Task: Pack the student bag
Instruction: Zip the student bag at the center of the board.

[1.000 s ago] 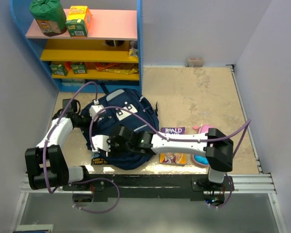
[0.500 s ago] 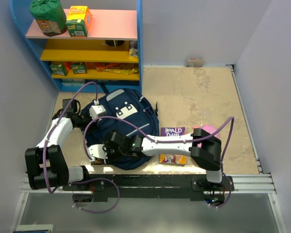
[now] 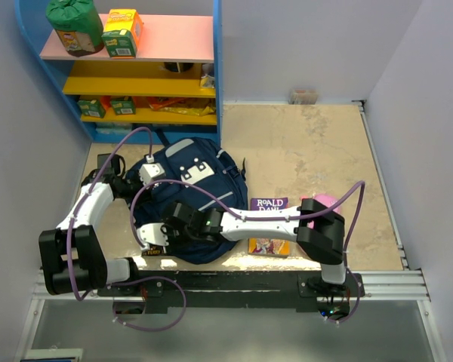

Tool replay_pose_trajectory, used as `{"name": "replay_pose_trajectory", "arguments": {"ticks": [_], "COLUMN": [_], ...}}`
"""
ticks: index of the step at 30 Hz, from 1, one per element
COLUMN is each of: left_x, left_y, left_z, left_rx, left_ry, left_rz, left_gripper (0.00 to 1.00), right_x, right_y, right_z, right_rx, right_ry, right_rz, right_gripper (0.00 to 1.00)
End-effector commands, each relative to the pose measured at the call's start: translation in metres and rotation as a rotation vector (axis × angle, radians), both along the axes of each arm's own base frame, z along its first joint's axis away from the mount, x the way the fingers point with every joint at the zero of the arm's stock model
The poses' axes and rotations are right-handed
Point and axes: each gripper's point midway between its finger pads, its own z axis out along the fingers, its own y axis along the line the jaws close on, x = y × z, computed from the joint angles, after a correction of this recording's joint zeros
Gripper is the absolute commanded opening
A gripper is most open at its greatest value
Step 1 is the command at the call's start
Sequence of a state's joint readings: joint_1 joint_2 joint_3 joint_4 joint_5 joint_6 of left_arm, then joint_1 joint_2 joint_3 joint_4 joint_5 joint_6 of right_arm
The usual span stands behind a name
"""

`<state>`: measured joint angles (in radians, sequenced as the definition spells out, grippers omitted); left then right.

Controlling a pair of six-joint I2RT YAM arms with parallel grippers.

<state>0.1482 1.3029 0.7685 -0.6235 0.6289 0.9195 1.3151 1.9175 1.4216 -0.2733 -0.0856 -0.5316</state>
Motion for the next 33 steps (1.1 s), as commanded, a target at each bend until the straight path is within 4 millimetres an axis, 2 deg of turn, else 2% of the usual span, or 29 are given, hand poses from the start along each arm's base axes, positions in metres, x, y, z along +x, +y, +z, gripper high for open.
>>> {"name": "replay_pose_trajectory", "arguments": {"ticks": [1, 4, 5, 6, 7, 10, 11, 12, 16, 24, 29, 33], "left_x": [0.001, 0.001, 0.001, 0.001, 0.002, 0.003, 0.005, 0.004, 0.007, 0.008, 0.009, 0.010], "left_y": [-0.002, -0.003, -0.002, -0.002, -0.002, -0.001, -0.001, -0.001, 0.000, 0.004, 0.007, 0.009], "left_z": [0.009, 0.009, 0.009, 0.009, 0.009, 0.007, 0.007, 0.006, 0.007, 0.006, 0.006, 0.008], "left_rx": [-0.011, -0.012, -0.010, -0.010, -0.010, -0.007, -0.006, -0.006, -0.008, 0.009, 0.016, 0.016], "left_ry": [-0.026, -0.025, -0.025, -0.025, -0.026, -0.024, -0.027, -0.021, -0.019, -0.021, -0.025, -0.032], "left_rz": [-0.017, -0.016, -0.016, -0.016, -0.016, -0.012, -0.009, -0.007, -0.003, 0.008, 0.013, 0.020], "left_gripper": [0.00, 0.00, 0.00, 0.00, 0.00, 0.00, 0.00, 0.00, 0.00, 0.00, 0.00, 0.00], "right_x": [0.011, 0.013, 0.013, 0.014, 0.014, 0.013, 0.011, 0.009, -0.001, -0.010, -0.013, -0.007], "right_y": [-0.009, -0.006, -0.005, -0.007, -0.007, -0.010, -0.014, -0.015, -0.021, -0.042, -0.065, -0.081], "right_z": [-0.010, -0.007, -0.005, -0.003, 0.000, 0.019, 0.018, 0.030, 0.039, 0.023, 0.011, 0.022], "right_rx": [-0.073, -0.077, -0.074, -0.075, -0.067, -0.005, -0.004, 0.029, 0.073, 0.058, 0.024, 0.043], "right_ry": [-0.018, -0.022, -0.022, -0.026, -0.028, -0.030, -0.026, -0.021, -0.003, 0.052, 0.081, 0.084], "right_rz": [-0.025, -0.024, -0.024, -0.027, -0.030, -0.050, -0.055, -0.065, -0.075, -0.129, -0.193, -0.310], "right_gripper": [0.22, 0.15, 0.11, 0.01, 0.00, 0.00, 0.00, 0.00, 0.00, 0.00, 0.00, 0.00]}}
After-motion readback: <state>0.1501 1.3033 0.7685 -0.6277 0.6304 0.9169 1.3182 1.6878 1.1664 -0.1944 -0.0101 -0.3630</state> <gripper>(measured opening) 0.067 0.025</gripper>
